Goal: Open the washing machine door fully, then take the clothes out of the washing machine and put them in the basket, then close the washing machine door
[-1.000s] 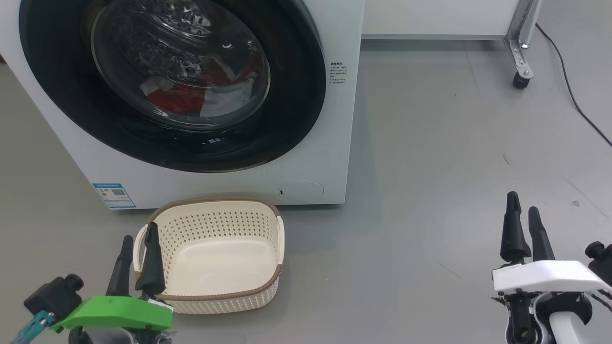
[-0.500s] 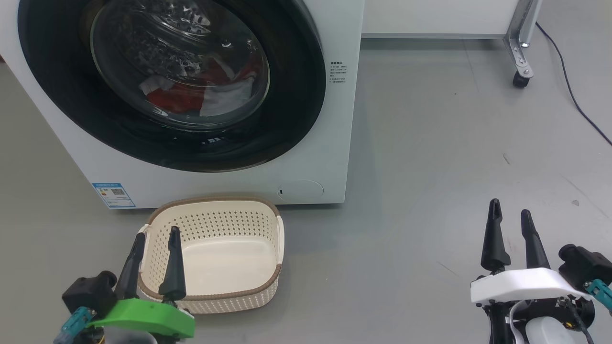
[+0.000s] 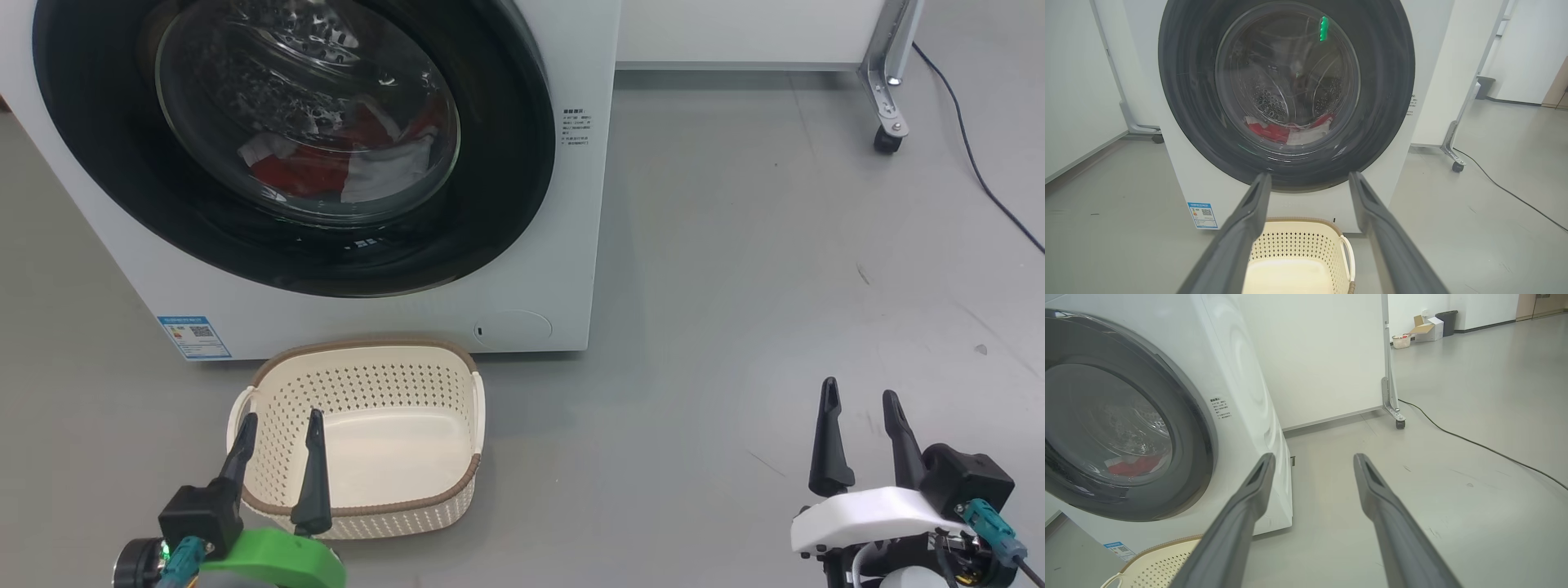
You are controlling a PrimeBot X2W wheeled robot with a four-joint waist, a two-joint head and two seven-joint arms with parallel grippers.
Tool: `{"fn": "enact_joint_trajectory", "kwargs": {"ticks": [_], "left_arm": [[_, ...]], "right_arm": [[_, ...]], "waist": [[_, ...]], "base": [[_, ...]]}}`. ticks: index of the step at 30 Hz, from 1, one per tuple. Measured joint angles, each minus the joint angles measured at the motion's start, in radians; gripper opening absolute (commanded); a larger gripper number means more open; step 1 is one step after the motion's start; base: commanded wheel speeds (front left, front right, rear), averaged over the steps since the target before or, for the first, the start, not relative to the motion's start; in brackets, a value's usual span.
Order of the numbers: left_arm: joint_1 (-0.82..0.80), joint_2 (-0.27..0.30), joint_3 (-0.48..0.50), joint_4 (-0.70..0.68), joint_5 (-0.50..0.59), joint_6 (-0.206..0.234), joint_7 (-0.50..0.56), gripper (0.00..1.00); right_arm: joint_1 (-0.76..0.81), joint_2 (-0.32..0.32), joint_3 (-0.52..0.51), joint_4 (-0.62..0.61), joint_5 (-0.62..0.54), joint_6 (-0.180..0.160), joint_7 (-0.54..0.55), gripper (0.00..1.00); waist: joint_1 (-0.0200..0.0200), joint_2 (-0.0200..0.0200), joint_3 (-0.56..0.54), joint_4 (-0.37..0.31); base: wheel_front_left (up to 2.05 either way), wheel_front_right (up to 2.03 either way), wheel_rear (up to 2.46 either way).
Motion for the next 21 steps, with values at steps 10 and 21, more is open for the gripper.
{"fn": "enact_joint_trajectory", "kwargs": {"ticks": [10,21], "left_arm": [[0.011,-0.004,-0.009,0.042,0.001,0.016,0.000,1.00],[0.010,-0.005,-0.016,0.075,0.008,0.017,0.000,1.00]], "right_arm": [[0.003,0.000,-0.024,0.033,-0.002,-0.010,0.000,1.00],[0.000,-0.001,-0.022,0.063,-0.028,-0.025,0.000,1.00]], "waist": [[0.0000,0.0000,0.003,-0.003],[0.0000,0.0000,0.016,-0.006]], "base": [[0.00,0.00,0.00],[0.00,0.00,0.00]]}}
